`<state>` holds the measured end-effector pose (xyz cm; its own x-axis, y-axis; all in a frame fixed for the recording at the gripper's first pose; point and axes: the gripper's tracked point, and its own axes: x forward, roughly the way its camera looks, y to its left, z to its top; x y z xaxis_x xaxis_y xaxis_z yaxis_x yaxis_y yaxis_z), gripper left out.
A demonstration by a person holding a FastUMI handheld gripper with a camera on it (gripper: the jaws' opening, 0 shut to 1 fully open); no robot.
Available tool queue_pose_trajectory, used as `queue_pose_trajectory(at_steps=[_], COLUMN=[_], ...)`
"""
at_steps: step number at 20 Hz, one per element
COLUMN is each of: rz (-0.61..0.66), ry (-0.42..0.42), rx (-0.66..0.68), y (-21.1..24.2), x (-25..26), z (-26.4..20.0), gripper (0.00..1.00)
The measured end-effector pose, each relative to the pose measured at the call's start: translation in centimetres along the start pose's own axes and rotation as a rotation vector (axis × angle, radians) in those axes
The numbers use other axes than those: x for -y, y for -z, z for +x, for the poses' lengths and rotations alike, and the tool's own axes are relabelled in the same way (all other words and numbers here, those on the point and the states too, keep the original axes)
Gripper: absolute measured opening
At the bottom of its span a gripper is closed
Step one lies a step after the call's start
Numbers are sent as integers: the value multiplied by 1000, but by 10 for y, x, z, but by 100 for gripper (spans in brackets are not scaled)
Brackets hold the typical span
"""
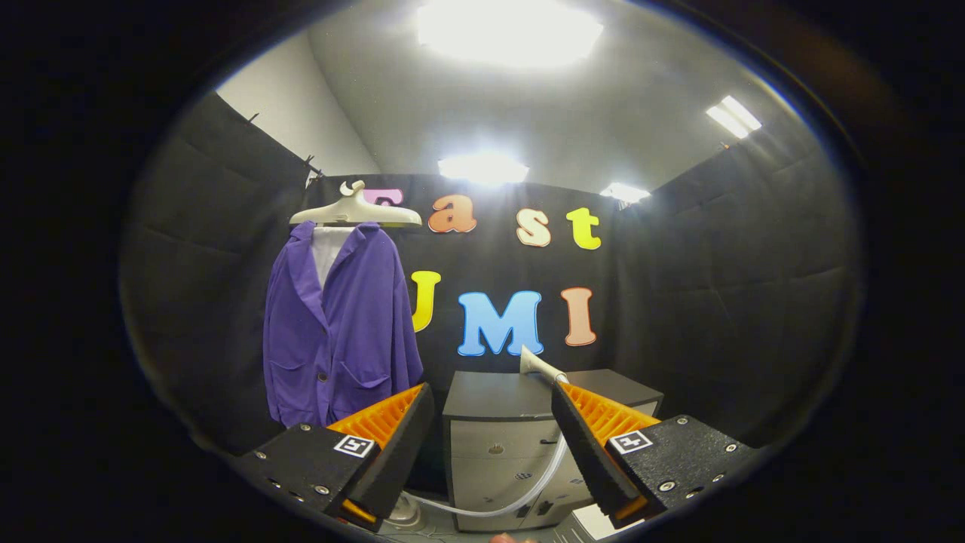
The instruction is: Iron the clothes twice with a garment steamer, once on the left side and once on the right side.
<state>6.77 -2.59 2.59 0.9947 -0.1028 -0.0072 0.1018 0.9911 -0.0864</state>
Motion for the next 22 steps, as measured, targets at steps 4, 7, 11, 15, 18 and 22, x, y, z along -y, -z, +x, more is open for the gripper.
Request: queue_pose_trajectory(at_steps=[4,7,11,15,18,22], rz=[21,55,74,73,99,197], ry=[13,-1,-4,10,-5,-78], rx=[11,8,-7,-67,-134,-264], y=[-5,-7,-1,17,37,83], x=[23,43,85,135,164,178], z=[61,123,210,291,346,401], gripper=[96,96,96,96,97,96])
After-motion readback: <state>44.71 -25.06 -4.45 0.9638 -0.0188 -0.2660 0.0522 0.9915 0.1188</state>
